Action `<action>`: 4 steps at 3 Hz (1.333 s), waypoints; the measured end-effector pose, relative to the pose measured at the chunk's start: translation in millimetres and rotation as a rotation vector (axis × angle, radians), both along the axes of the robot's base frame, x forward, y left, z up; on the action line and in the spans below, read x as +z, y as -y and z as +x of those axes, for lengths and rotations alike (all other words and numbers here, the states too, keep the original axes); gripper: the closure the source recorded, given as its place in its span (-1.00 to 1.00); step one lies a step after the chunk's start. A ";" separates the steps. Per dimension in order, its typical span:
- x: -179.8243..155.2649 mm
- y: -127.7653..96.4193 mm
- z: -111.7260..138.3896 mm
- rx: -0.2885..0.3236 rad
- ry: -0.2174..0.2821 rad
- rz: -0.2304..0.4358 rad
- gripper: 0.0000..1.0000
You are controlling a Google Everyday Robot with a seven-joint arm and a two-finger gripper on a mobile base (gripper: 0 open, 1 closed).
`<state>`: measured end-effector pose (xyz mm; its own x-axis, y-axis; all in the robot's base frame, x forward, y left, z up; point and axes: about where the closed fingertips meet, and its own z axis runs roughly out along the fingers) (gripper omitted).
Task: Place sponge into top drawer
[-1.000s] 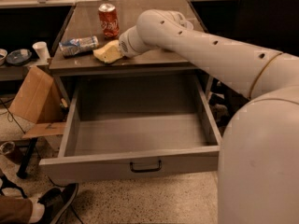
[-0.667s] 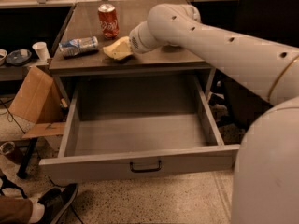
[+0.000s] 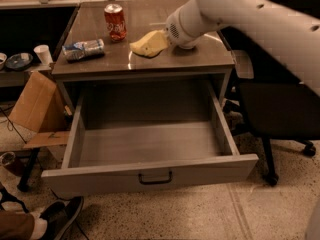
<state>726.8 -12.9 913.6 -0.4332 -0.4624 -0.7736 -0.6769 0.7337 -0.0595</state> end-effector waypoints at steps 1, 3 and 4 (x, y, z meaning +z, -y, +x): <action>7.0 26.9 -21.7 0.106 -0.104 -0.012 1.00; -50.9 60.2 -85.5 0.247 -0.384 -0.042 1.00; -105.5 89.0 -129.2 0.247 -0.503 -0.076 1.00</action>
Offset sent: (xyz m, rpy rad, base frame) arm -0.1009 -0.0771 -0.0446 -0.0942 0.4969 0.2716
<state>597.6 -101.9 808.1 -0.6123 -0.6429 -0.4603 -0.7863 0.5563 0.2688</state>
